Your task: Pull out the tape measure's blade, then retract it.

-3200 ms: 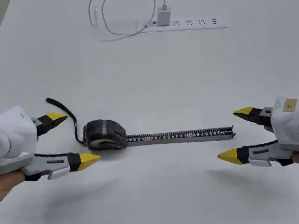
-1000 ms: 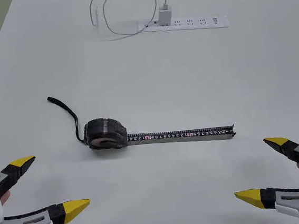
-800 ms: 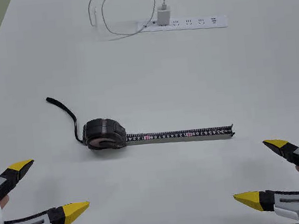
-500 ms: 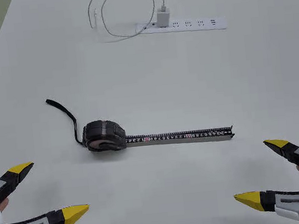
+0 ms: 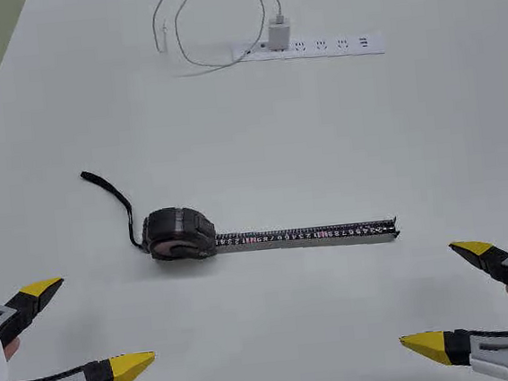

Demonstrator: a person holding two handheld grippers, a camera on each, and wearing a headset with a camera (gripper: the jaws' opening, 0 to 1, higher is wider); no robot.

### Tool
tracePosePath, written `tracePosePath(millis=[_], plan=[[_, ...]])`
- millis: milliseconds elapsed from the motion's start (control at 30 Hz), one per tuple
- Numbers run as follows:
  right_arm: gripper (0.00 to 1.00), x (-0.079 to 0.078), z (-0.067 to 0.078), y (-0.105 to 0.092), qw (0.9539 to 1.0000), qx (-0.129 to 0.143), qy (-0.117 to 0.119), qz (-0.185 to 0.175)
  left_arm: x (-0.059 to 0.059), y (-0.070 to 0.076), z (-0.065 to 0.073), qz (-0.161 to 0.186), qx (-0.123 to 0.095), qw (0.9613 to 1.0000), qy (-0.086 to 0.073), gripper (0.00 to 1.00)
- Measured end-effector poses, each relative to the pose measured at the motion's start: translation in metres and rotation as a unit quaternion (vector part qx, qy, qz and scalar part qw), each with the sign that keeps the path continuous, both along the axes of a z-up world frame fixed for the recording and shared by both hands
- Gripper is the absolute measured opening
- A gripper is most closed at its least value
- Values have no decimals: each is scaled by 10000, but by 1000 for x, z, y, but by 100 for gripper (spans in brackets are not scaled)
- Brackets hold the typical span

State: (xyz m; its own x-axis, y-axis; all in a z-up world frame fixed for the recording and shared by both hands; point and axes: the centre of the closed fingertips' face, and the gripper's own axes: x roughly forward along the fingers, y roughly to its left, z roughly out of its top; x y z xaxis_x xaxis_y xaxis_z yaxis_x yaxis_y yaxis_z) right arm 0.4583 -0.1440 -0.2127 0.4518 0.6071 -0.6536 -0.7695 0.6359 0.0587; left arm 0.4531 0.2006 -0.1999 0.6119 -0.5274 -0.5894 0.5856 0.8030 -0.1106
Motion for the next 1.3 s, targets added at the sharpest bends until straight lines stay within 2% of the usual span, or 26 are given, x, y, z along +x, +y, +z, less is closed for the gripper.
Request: tracePosePath(millis=[433, 500, 867, 1300], plan=[[84, 0, -1, 0, 10000, 11, 9, 6, 1, -10, -1, 35, -143, 9999, 25, 91], [84, 0, -1, 0, 10000, 14, 17, 12, 4, -12, 1, 87, -219, 9997, -9, 91], [84, 1, 0, 1, 10000, 42, 18, 12, 14, -32, 0, 3, -257, 9996, -79, 90], [84, 0, 0, 2, 10000, 46, 38, 14, 29, -50, -3, -96, -316, 9994, -79, 89]])
